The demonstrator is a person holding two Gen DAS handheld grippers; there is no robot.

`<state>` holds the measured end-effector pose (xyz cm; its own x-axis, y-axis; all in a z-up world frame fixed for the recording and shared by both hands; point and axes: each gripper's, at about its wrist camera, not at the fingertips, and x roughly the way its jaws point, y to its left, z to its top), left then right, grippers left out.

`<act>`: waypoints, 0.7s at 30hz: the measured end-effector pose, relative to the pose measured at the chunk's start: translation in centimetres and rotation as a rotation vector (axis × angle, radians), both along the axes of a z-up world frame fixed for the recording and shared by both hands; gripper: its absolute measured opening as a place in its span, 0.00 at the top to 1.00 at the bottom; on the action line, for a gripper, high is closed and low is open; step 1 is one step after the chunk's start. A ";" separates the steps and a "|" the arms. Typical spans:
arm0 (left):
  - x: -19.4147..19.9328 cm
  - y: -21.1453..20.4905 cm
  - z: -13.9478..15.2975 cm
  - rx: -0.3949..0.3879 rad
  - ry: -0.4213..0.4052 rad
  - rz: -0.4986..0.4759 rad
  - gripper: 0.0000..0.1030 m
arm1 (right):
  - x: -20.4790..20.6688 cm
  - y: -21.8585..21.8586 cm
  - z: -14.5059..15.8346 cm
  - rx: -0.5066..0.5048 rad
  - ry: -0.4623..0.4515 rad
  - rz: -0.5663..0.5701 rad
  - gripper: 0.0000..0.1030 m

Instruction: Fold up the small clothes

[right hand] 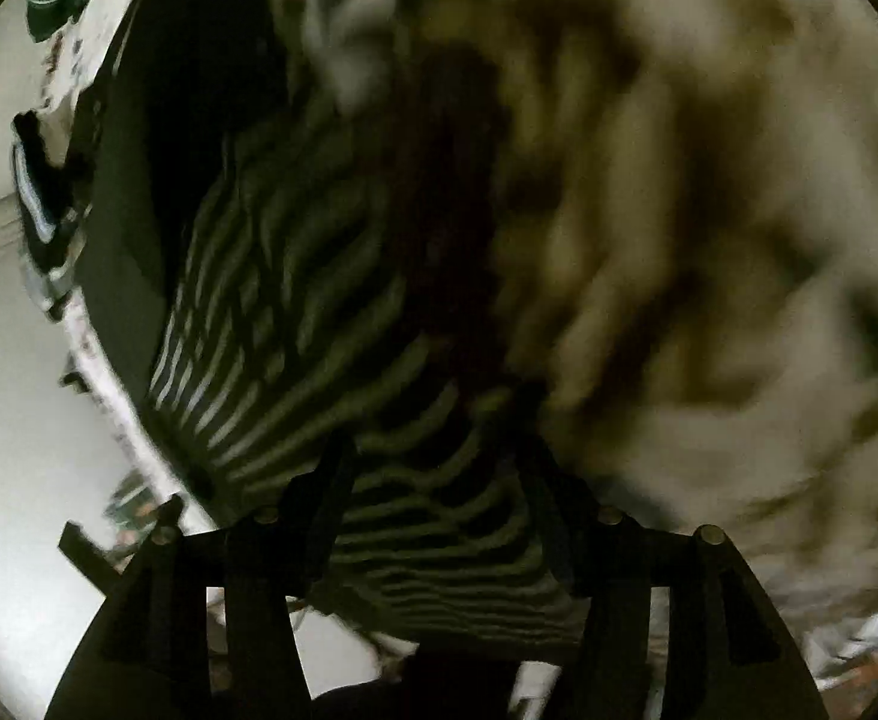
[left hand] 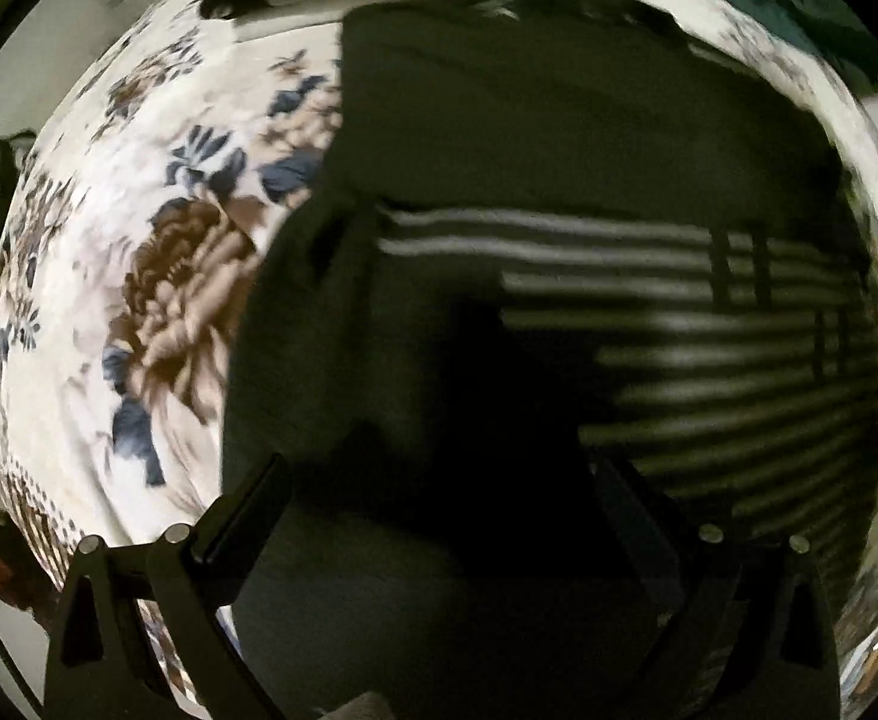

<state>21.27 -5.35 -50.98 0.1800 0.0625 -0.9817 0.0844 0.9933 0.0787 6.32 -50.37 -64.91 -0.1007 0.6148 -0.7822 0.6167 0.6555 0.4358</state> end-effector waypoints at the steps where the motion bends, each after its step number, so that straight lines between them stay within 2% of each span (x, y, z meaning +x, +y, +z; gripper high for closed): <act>1: -0.5 -0.6 -0.2 0.011 0.006 -0.007 0.00 | -0.6 -0.1 0.2 -0.044 -0.021 -0.003 0.94; 2: -0.8 -0.6 -0.5 0.022 0.012 -0.007 0.00 | -1.4 -0.8 0.6 -0.072 -0.040 -0.021 0.94; 4: -1.9 -1.5 -0.5 0.044 0.019 -0.001 0.00 | -2.4 -2.5 0.7 -0.063 -0.033 -0.069 0.95; 7: -3.8 -3.9 0.1 0.079 0.027 0.000 0.00 | -1.2 -2.2 0.6 0.080 -0.007 0.045 0.93; 10: -6.1 -8.0 0.5 0.052 0.069 -0.019 0.00 | 1.2 -3.4 2.2 0.142 0.004 0.124 0.84; 11: -7.1 -10.0 0.5 0.035 0.087 -0.038 0.00 | 2.2 -4.9 3.2 0.146 -0.018 0.132 0.78; 12: -8.1 -11.9 0.5 0.015 0.105 -0.058 0.00 | 3.3 -6.7 4.1 0.139 -0.034 0.132 0.57; 13: -9.4 -14.8 0.2 -0.019 0.131 -0.084 0.00 | 4.1 -8.2 4.6 0.132 -0.047 0.129 0.42; 17: -13.0 -22.8 -1.8 -0.105 0.204 -0.150 0.00 | 8.4 -14.8 6.1 0.088 -0.107 0.147 0.42; 19: -14.2 -26.1 -3.1 -0.113 0.223 -0.191 0.00 | 10.4 -16.9 6.1 0.104 -0.128 0.157 0.42; 21: -15.0 -28.5 -4.4 -0.084 0.219 -0.217 0.00 | 12.3 -19.2 5.5 0.130 -0.143 0.145 0.42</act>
